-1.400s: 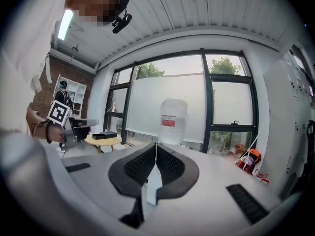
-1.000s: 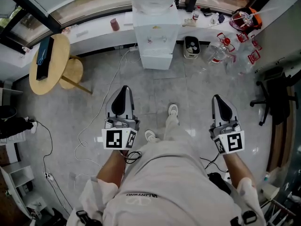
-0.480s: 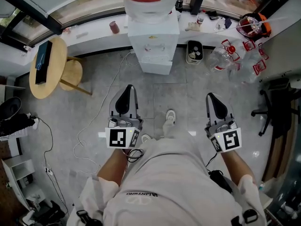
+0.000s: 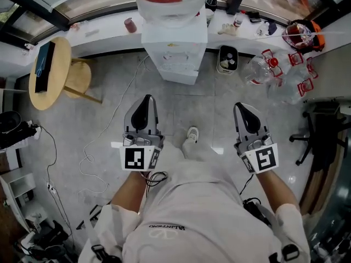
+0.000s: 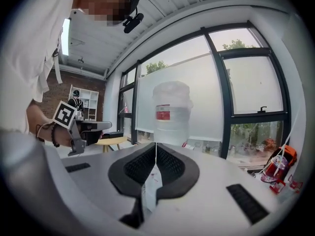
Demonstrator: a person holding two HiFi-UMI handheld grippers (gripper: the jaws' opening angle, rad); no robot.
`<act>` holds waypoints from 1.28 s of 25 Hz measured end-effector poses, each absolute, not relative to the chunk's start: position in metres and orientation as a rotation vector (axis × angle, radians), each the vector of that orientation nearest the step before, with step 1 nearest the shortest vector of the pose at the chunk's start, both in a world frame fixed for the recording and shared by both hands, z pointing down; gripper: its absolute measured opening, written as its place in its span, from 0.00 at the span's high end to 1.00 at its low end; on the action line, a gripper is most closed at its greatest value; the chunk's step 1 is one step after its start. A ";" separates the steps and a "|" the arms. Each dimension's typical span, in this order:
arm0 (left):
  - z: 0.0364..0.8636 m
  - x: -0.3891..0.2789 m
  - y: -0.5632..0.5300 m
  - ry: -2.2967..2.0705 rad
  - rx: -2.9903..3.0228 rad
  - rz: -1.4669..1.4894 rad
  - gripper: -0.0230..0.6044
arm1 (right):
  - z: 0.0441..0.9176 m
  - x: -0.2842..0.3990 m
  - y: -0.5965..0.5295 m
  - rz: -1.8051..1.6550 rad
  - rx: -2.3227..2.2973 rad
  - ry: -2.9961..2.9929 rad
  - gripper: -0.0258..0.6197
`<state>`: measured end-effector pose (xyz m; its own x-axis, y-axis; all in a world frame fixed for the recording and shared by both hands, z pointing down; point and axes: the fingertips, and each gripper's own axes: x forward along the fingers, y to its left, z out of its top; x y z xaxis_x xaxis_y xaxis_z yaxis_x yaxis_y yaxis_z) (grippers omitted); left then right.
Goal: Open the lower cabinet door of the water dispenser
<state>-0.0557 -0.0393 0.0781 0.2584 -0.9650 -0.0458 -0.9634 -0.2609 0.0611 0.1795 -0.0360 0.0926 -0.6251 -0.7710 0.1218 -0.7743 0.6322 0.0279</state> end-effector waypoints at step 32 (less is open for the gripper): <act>0.535 -0.070 -0.194 -1.622 2.611 -0.062 0.95 | 0.603 0.115 -0.208 0.185 1.250 -2.686 0.91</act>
<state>-0.0697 -0.1944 0.5351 0.4434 -0.8963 0.0009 -0.8936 -0.4420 0.0783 0.1148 -0.2081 0.6032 -0.6330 -0.7457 0.2080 -0.7672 0.6402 -0.0393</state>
